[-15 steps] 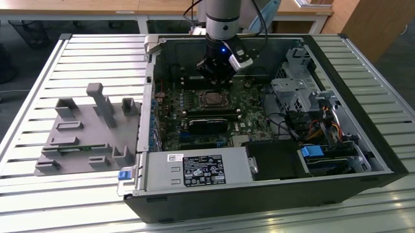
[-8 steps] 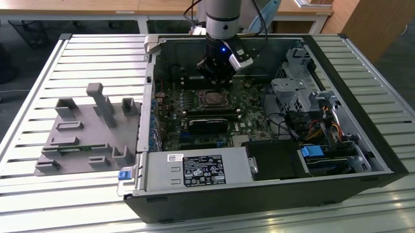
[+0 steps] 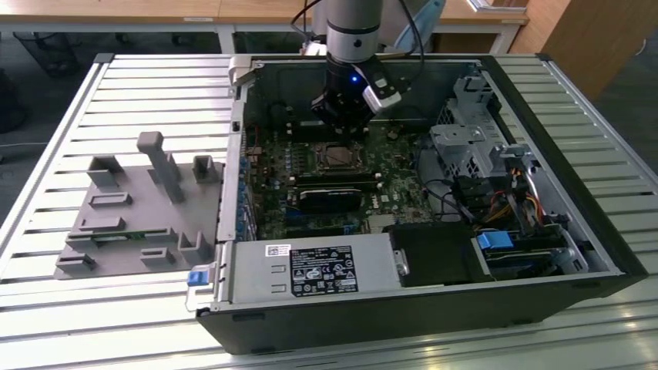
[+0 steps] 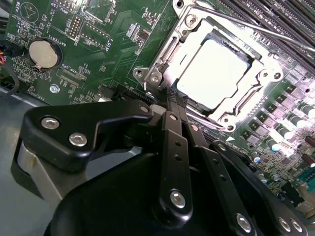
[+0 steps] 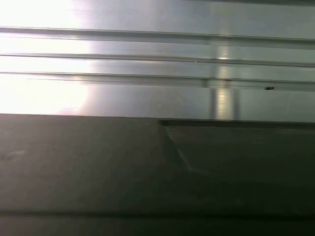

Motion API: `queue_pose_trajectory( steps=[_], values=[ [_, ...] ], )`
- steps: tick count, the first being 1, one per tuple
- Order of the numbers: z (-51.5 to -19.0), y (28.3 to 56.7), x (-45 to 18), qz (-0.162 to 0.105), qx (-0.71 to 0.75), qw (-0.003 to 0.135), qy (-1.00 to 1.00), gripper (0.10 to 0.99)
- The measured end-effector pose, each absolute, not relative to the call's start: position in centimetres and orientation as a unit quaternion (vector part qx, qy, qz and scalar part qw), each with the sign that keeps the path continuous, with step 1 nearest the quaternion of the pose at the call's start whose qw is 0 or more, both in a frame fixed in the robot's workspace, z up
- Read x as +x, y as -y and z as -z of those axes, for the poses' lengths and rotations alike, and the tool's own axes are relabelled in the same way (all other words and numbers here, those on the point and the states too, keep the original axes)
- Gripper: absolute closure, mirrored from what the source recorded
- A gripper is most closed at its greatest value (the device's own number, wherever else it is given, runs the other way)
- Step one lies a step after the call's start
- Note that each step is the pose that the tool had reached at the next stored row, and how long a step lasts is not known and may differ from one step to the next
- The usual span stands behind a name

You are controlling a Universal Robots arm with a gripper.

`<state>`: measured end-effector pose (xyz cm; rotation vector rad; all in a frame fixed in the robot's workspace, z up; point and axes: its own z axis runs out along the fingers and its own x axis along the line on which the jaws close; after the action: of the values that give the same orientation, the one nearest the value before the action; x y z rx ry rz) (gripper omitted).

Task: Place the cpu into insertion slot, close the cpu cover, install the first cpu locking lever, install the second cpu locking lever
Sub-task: 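Install the first cpu locking lever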

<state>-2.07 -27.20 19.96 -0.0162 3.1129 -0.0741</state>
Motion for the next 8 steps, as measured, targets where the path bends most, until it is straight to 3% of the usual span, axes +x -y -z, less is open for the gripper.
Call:
queue_pose_trajectory(
  steps=[8],
  values=[
    [-19.73, 27.19, -2.08, 0.026, -0.003, 0.014, -1.0, 0.98]
  ],
)
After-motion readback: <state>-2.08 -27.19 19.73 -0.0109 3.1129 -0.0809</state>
